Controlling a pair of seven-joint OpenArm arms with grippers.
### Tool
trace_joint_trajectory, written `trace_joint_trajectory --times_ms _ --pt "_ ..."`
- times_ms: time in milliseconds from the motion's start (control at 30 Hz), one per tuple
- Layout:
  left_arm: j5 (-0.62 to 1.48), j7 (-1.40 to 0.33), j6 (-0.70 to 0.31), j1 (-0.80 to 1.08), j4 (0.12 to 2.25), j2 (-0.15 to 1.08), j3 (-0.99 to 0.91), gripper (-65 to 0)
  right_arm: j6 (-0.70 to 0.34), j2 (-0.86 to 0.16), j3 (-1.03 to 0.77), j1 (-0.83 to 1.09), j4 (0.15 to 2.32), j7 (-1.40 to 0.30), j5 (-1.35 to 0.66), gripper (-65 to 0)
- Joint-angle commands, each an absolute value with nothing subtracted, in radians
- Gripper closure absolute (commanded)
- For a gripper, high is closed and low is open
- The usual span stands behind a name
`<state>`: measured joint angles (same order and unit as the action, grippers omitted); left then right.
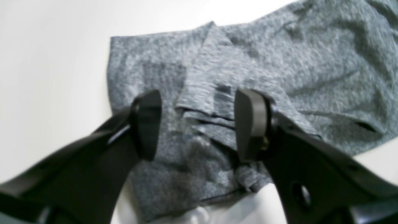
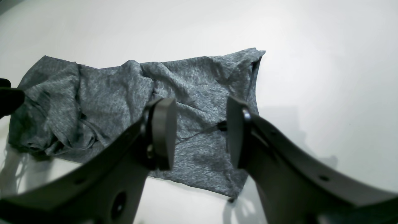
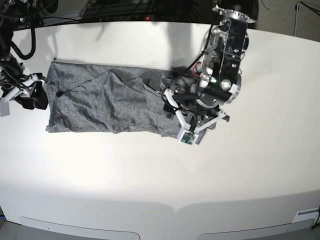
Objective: Fold the T-shirt properly
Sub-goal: 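Grasp the folded end with the left gripper and pull it toward the middle, then press the left gripper on the fold while the right gripper releases its end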
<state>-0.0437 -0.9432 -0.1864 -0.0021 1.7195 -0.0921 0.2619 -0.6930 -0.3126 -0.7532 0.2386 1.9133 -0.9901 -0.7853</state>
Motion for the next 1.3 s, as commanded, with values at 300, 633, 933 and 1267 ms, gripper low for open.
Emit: trace_joint_trajectory --times_ms 300,633,933,1267 --pt "-0.037 -0.911 -0.186 -0.023 1.649 -0.099 0.263 -30.4 -0.698 -0.329 -0.761 0.233 1.934 -0.970 -0.817 -27.0" --pt "-0.033 -0.911 -0.185 -0.014 1.634 -0.099 0.263 -24.0 -0.698 -0.329 -0.761 0.233 1.934 -0.970 -0.817 -27.0" --pt "-0.033 -0.887 -0.185 -0.019 1.628 -0.100 0.263 0.0 -0.698 -0.329 -0.761 0.233 1.934 -0.969 -0.823 -27.0" --pt "0.181 -0.879 -0.196 -0.027 1.629 -0.150 0.278 0.0 -0.698 -0.329 -0.761 0.233 1.934 -0.965 -0.823 -27.0"
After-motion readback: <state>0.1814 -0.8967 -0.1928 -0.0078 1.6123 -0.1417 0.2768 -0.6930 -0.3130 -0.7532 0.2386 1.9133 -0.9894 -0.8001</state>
